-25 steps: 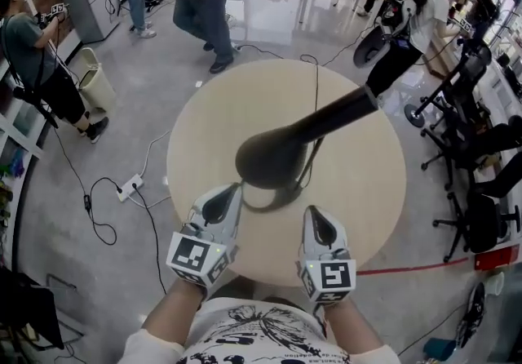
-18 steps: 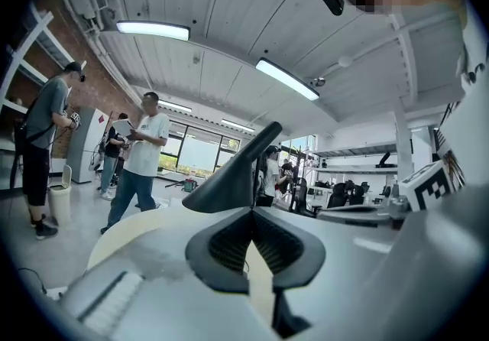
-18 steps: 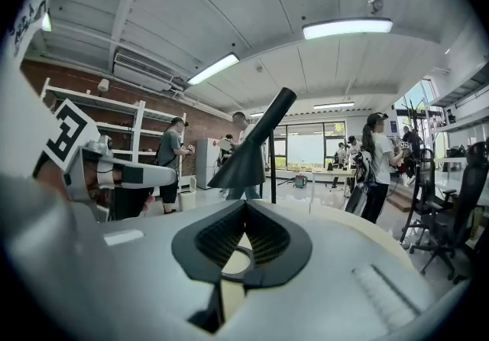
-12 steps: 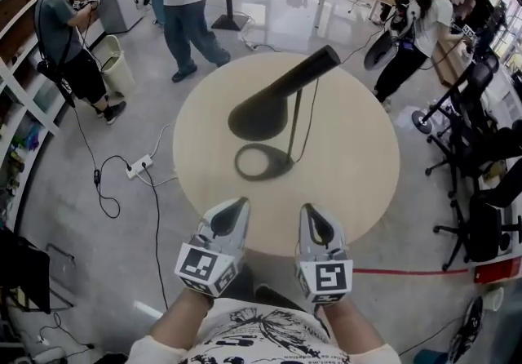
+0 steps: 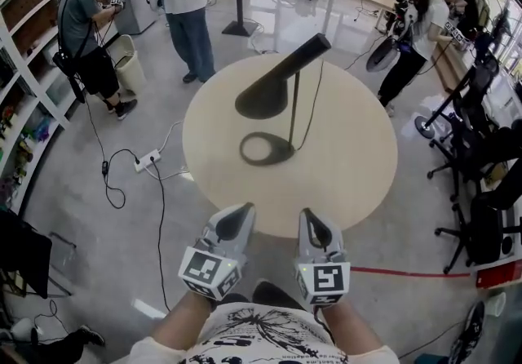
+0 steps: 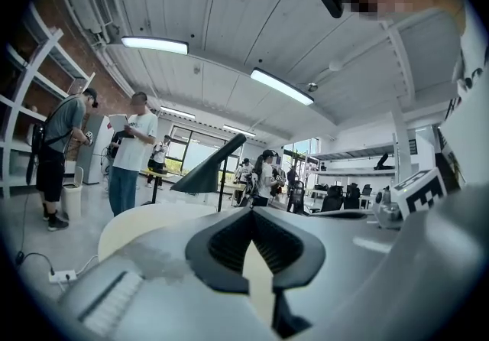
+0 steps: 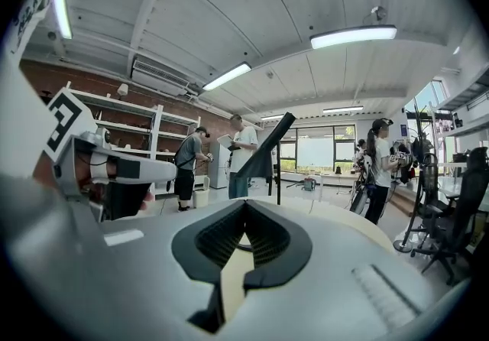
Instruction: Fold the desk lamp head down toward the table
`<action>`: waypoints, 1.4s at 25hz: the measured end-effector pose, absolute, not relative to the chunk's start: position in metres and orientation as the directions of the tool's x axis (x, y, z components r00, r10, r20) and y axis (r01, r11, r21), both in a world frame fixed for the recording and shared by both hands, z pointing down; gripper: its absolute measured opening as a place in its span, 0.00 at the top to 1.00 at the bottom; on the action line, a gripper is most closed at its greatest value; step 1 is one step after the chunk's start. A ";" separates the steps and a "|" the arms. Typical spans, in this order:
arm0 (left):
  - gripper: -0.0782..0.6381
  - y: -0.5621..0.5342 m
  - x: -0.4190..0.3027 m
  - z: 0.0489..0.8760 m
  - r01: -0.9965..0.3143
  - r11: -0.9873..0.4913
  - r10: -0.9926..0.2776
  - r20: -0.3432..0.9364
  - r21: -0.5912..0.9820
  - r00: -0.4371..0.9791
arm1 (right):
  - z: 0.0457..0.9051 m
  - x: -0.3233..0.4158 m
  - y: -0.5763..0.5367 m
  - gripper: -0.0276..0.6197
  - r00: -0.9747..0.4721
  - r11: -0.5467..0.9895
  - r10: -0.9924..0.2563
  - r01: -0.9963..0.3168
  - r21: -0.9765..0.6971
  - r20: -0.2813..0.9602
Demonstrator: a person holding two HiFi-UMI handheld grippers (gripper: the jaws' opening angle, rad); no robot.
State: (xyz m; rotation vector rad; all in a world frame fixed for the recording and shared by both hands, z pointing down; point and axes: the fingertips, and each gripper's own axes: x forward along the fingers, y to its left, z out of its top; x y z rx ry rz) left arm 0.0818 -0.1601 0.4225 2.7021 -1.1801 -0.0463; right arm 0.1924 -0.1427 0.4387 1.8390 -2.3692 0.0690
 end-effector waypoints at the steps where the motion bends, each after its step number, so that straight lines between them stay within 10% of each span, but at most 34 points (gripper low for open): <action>1: 0.89 -0.155 0.080 0.422 -0.725 -0.664 -0.731 0.046 0.184 0.681 | 0.438 0.191 -0.138 0.94 -0.242 0.250 -0.961 -0.967 0.049 0.137; 35: 0.89 0.101 -0.022 0.420 -0.708 -0.686 -0.713 0.034 0.167 0.700 | 0.432 0.095 0.120 0.94 -0.215 0.225 -0.963 -0.973 0.048 0.160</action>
